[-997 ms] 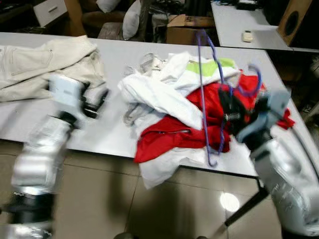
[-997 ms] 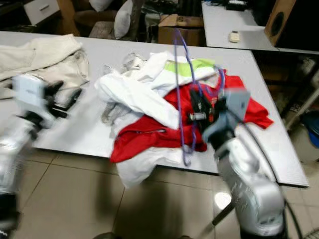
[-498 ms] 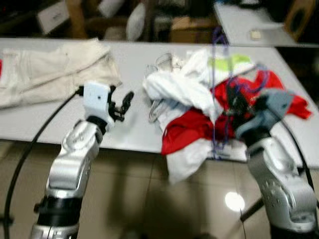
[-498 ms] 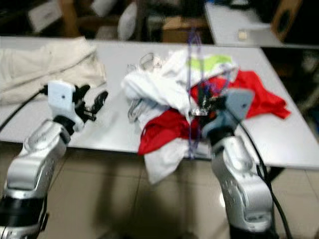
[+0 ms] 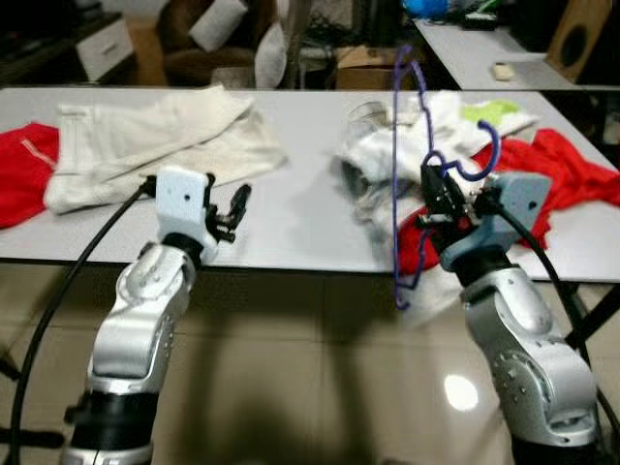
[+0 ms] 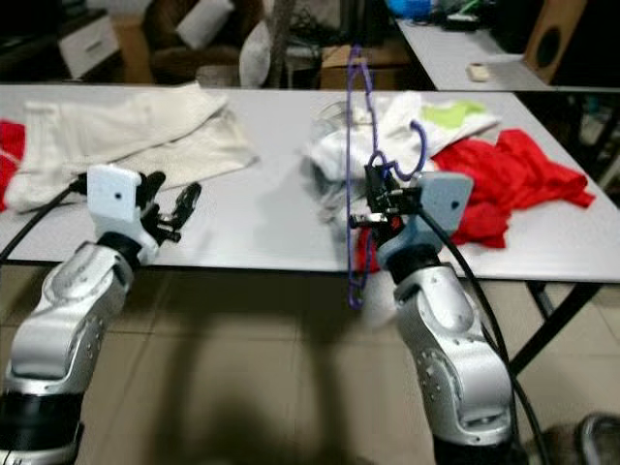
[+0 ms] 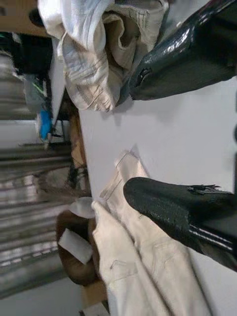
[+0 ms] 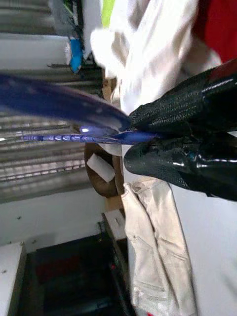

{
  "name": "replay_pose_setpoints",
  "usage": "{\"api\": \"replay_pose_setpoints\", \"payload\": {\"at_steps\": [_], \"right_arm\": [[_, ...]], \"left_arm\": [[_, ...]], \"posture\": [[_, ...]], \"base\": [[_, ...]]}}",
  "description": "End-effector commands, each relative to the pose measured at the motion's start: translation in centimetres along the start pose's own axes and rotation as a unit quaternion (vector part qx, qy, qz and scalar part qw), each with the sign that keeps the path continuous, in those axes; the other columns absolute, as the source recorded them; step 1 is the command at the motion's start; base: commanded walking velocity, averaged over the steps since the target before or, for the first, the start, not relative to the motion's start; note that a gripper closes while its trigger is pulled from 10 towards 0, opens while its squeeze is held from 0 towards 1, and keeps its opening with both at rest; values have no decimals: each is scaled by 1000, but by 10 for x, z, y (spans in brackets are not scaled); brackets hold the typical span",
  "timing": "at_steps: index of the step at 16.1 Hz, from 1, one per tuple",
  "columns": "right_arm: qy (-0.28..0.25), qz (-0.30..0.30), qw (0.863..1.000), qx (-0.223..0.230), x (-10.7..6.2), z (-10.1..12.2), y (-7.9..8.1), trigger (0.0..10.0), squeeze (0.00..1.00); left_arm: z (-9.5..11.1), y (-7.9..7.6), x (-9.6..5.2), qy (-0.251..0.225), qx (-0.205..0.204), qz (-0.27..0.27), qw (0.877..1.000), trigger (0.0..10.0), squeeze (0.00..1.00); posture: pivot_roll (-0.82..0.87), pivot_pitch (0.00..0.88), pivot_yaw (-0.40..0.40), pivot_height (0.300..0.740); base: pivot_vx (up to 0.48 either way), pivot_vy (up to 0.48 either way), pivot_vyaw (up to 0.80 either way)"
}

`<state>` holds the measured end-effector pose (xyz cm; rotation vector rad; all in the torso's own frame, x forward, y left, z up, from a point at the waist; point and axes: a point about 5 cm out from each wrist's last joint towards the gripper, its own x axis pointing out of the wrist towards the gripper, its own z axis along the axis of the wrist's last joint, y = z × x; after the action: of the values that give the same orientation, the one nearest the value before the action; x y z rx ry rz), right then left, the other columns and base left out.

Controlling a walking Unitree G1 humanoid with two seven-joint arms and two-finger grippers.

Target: Hang hanger

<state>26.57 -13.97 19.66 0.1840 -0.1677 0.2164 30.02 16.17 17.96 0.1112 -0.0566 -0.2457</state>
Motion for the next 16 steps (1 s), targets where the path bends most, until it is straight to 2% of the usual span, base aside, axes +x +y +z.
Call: {"api": "replay_pose_setpoints", "payload": {"at_steps": [1,5,8,11,16], "right_arm": [[6,15,1000,3,0,-3,7,10000,0],[28,21,999,-21,-1,-12,7,10000,0],[51,15,999,-11,-5,-21,3,10000,0],[72,-4,997,-19,-10,-31,-8,10000,0],[80,-15,996,-21,-12,-35,-10,10000,0]], "left_arm": [[-4,8,-4,13,7,17,1000,10000,0],[-4,8,-4,15,12,15,1000,10000,0],[-6,5,-5,21,16,8,1000,10000,0],[-9,6,-6,25,14,10,1000,10000,0],[-9,7,-6,28,15,11,999,10000,0]], "posture": [[-72,0,25,740],[-76,0,25,740],[-77,0,25,740],[-76,0,24,740],[-74,0,25,740]], "base": [[0,472,0],[0,467,0],[0,467,0],[0,467,0],[0,466,0]]}}
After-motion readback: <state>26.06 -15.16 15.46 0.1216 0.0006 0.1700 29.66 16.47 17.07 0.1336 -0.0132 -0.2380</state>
